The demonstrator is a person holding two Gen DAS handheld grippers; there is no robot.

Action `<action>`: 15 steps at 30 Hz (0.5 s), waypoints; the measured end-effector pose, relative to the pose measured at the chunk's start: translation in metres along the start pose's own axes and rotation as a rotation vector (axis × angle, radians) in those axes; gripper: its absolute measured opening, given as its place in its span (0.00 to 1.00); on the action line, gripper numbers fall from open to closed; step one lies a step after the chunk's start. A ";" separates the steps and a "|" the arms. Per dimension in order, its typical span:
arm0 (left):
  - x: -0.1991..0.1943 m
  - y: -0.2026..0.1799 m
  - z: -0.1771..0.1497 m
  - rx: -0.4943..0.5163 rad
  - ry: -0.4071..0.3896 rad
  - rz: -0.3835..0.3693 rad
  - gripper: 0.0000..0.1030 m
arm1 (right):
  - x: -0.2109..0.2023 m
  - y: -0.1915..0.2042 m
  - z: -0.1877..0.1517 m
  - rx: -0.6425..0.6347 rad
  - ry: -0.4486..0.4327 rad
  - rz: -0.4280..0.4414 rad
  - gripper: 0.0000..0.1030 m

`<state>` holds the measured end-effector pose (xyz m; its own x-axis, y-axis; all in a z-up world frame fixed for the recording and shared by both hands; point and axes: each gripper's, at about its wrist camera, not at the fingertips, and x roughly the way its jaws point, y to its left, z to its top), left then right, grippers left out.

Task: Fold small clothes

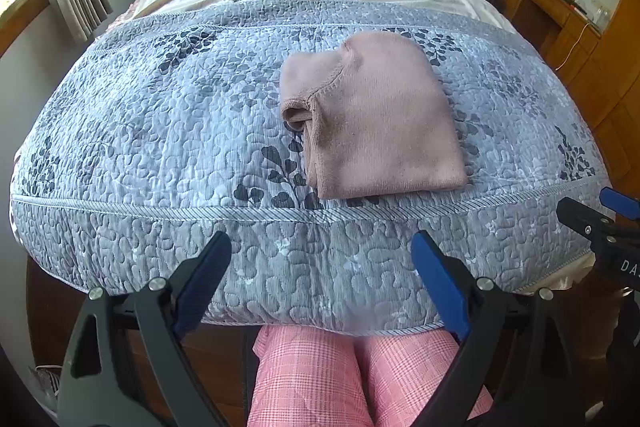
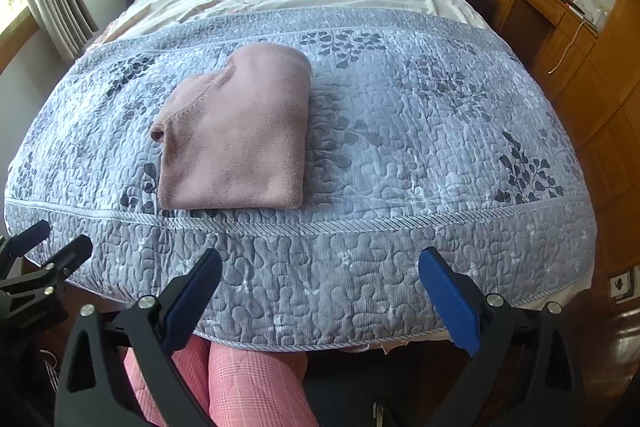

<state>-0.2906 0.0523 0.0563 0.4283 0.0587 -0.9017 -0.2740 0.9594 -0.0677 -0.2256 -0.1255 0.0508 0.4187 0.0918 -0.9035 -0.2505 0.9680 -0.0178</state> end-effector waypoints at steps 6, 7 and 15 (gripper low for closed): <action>0.003 0.000 0.000 0.000 0.006 -0.001 0.88 | 0.001 -0.002 0.000 0.007 -0.006 0.005 0.96; 0.003 0.000 -0.001 0.001 0.007 -0.001 0.88 | 0.001 -0.001 0.000 0.006 -0.008 0.003 0.96; 0.003 0.000 -0.001 -0.002 0.005 -0.004 0.88 | 0.000 -0.001 0.001 0.010 -0.005 0.014 0.96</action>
<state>-0.2902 0.0522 0.0530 0.4248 0.0537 -0.9037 -0.2744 0.9589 -0.0720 -0.2245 -0.1267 0.0509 0.4192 0.1064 -0.9016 -0.2476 0.9689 -0.0008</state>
